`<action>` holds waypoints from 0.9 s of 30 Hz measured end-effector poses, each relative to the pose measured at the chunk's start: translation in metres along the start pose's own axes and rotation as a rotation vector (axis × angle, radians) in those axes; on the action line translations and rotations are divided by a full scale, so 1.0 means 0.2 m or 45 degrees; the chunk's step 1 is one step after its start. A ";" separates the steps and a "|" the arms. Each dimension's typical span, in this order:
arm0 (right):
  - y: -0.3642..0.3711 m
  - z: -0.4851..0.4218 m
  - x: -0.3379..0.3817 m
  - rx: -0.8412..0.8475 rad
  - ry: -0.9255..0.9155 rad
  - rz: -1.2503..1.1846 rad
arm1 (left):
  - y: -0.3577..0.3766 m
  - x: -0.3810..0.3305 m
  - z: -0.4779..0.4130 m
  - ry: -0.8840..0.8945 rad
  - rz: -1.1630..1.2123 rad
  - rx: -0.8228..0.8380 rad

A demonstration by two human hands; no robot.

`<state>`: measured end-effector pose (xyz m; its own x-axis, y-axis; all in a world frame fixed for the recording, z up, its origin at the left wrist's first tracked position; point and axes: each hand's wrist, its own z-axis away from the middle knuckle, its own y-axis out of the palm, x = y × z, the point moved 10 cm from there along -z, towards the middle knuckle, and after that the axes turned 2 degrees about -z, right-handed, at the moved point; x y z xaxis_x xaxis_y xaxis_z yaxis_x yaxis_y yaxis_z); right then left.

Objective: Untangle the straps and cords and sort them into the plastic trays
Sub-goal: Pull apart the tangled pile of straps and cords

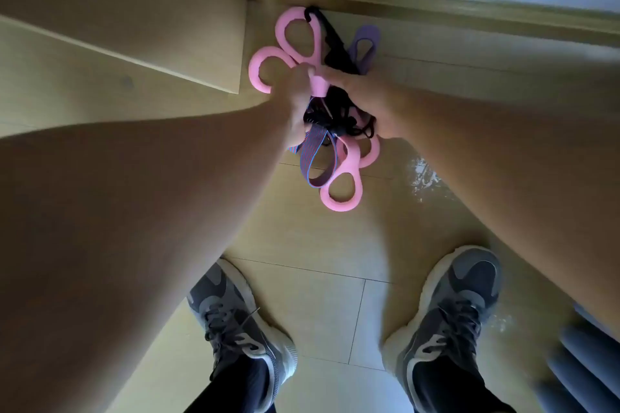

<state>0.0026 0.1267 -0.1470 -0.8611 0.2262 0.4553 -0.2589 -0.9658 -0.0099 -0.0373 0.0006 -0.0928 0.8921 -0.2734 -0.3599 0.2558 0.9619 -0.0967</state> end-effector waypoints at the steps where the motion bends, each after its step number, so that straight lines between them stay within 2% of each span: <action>1: 0.03 0.02 0.01 0.044 -0.007 -0.112 | 0.02 -0.01 0.01 -0.002 0.039 0.037; 8: 0.09 0.19 0.00 0.159 0.004 -0.578 | 0.09 -0.07 0.20 0.041 0.005 0.079; 11: 0.06 0.36 0.05 0.111 -0.057 -0.656 | 0.12 -0.11 0.33 0.053 -0.029 0.089; 19: -0.08 0.88 0.34 -0.078 -0.230 -0.540 | 0.12 -0.29 0.82 0.080 -0.012 0.064; 27: -0.13 1.61 0.71 -0.054 -0.324 -0.477 | 0.07 -0.58 1.48 0.286 -0.004 0.073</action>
<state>0.0268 0.1426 0.2040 -0.5711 0.5156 0.6387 -0.5543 -0.8161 0.1631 -0.0276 0.0446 0.2227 0.7874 -0.2622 -0.5579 0.2848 0.9574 -0.0480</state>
